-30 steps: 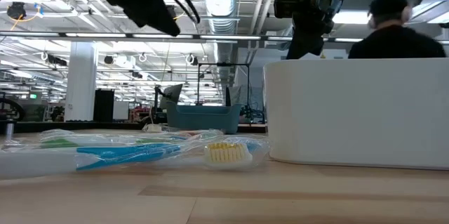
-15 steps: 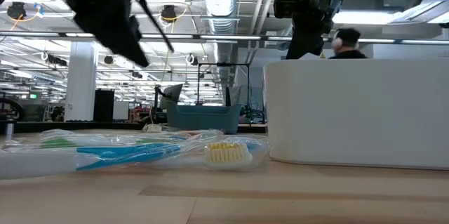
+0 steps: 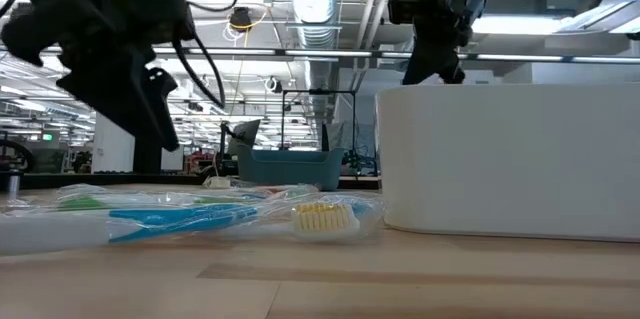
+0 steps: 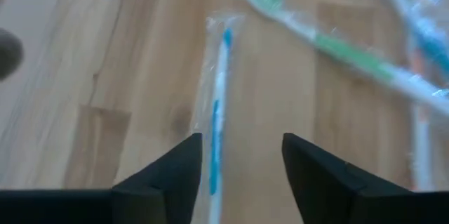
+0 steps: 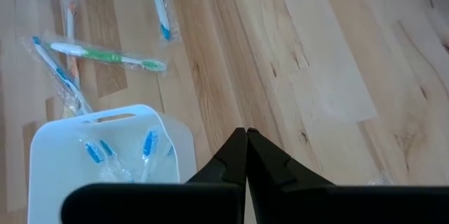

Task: Pick & Place Toothbrushes
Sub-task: Put the blue toothbrush into the top white bin

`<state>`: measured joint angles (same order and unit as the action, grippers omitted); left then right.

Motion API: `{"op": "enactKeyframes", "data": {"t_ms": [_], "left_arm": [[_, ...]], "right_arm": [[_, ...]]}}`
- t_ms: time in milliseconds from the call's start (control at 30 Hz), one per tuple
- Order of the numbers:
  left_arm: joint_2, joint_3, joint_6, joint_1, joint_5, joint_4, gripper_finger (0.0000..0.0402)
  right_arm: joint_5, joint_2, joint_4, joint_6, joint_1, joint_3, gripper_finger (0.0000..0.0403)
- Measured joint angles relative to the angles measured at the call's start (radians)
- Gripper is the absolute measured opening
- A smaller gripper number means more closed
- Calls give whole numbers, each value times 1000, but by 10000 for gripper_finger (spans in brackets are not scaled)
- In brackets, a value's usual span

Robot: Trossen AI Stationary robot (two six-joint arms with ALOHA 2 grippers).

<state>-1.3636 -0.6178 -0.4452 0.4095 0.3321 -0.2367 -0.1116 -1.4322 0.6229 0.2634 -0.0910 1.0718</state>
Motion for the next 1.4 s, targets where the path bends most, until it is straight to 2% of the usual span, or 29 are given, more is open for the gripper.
{"op": "enactKeyframes", "data": {"t_ms": [100,233,533,700,800,1033,1167,1400], "left_arm": [[0,30,1,-8,1,0,212],[0,56,-1,-11,-4,9,217],[-5,61,3,-11,-13,28,188],[-66,61,-3,-12,-19,48,176],[-125,61,-4,-12,-53,93,176],[-181,56,-28,-11,-48,123,168],[-183,56,2,-11,-68,127,131],[-185,57,13,-11,-87,128,17]], "right_arm": [[0,0,-21,0,0,0,0],[0,0,-36,1,0,0,0],[0,0,-74,36,17,0,0],[1,0,-134,35,43,0,2],[2,0,-149,34,53,0,12],[5,0,-145,50,58,0,45],[5,0,-146,52,58,0,53],[5,0,-147,52,58,0,54]]}}
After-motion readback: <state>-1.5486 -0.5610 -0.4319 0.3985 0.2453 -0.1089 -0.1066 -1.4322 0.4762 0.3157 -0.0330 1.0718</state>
